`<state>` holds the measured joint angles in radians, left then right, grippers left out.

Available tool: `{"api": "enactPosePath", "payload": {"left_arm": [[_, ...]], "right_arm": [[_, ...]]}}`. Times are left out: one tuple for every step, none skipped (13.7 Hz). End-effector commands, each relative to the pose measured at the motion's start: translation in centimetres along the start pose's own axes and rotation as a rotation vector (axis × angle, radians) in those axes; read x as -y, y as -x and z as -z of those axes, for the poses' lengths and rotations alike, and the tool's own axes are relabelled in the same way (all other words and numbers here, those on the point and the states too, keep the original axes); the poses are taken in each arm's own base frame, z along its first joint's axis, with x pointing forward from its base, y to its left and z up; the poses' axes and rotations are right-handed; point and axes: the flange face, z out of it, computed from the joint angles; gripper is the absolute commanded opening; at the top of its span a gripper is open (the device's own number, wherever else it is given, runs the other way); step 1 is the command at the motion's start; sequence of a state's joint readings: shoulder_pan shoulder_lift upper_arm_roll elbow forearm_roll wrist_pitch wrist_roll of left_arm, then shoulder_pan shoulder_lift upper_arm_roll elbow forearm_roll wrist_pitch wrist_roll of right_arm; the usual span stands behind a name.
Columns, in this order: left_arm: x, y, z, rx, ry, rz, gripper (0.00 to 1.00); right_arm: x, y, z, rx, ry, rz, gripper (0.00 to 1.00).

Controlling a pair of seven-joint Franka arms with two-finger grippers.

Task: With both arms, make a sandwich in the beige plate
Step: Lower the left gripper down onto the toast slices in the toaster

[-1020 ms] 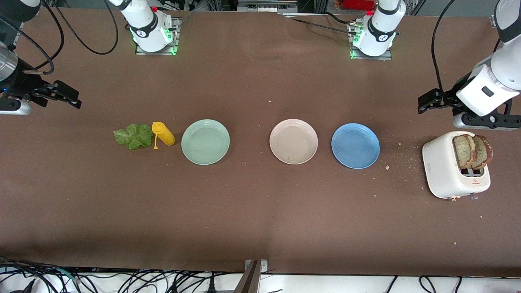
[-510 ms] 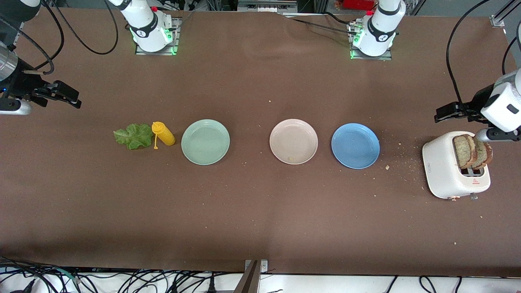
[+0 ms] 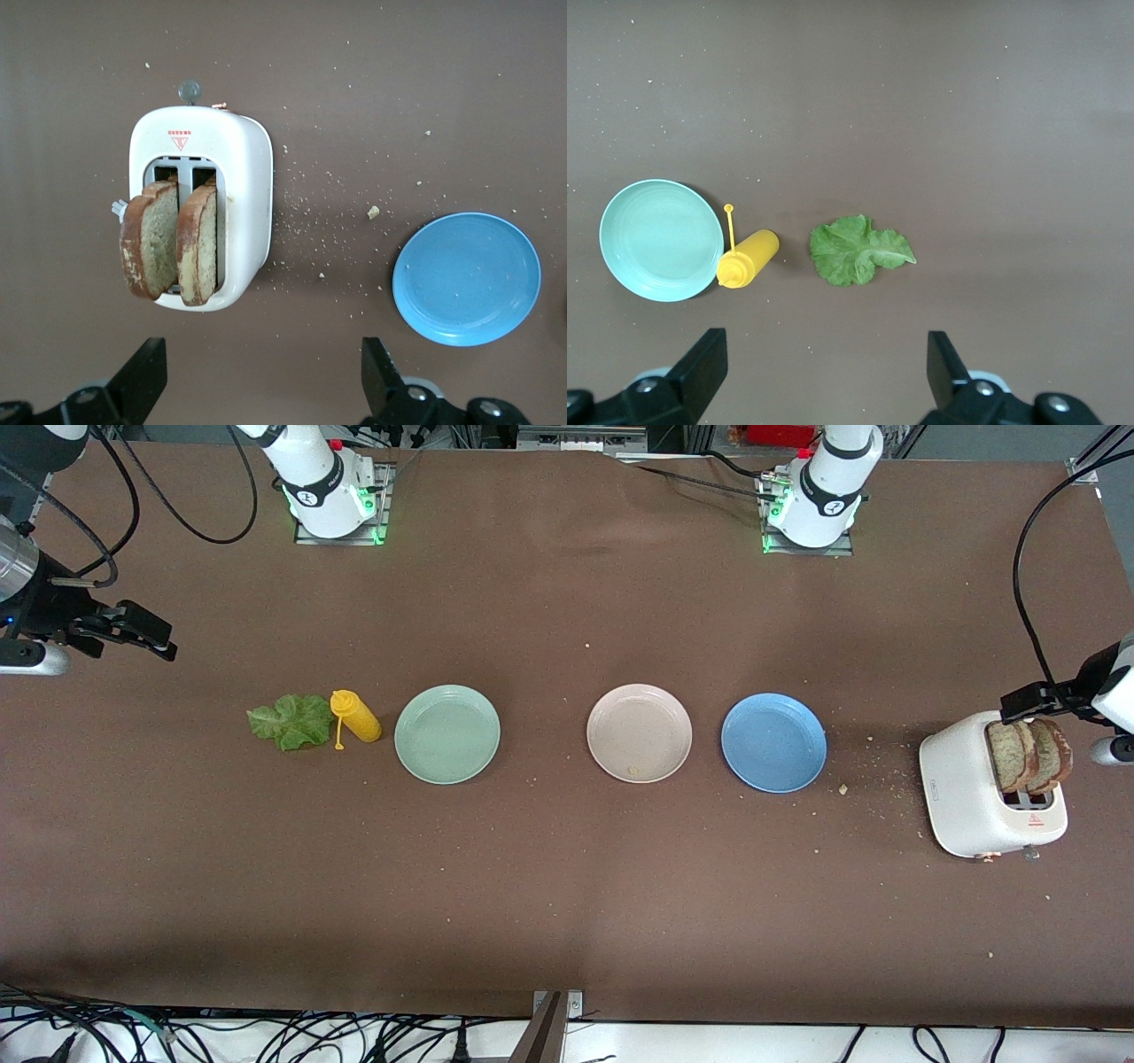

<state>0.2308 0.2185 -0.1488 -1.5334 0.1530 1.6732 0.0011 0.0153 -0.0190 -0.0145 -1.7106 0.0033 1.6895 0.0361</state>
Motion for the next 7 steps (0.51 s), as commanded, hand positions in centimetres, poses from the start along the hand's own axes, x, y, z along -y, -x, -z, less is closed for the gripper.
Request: {"api": "enactPosePath", "payload": {"left_arm": [[0.2,-0.4,-2.3,-0.044,-0.074,-0.09,0.96],[0.1,-0.4,-3.2,-0.057,-0.091,-0.107,0.96],[0.5,-0.3,-4.6,-0.065,-0.089,-0.105,0.96],[0.8,-0.2,-6.2,-0.087,-0.088,-0.107,0.94],[1.0,0.2,-7.4,-0.134,-0.107,-0.118,0.9],[1.1,0.3,-8.3,-0.178,-0.146,-0.145,0.9],[1.6,0.6,-8.9,-0.192,-0.163,-0.152,0.9]], "right_arm": [[-0.1,-0.3,0.5,-0.008,-0.012,0.008,1.0],[-0.1,-0.3,0.5,-0.008,-0.012,0.01,1.0],[-0.1,-0.3,0.5,-0.008,-0.012,0.01,1.0],[-0.1,-0.3,0.5,-0.008,-0.012,0.01,1.0],[-0.1,-0.3,0.5,-0.008,-0.012,0.01,1.0],[-0.1,-0.3,0.5,-0.008,-0.012,0.01,1.0],[-0.1,-0.3,0.5,-0.008,-0.012,0.01,1.0]]}}
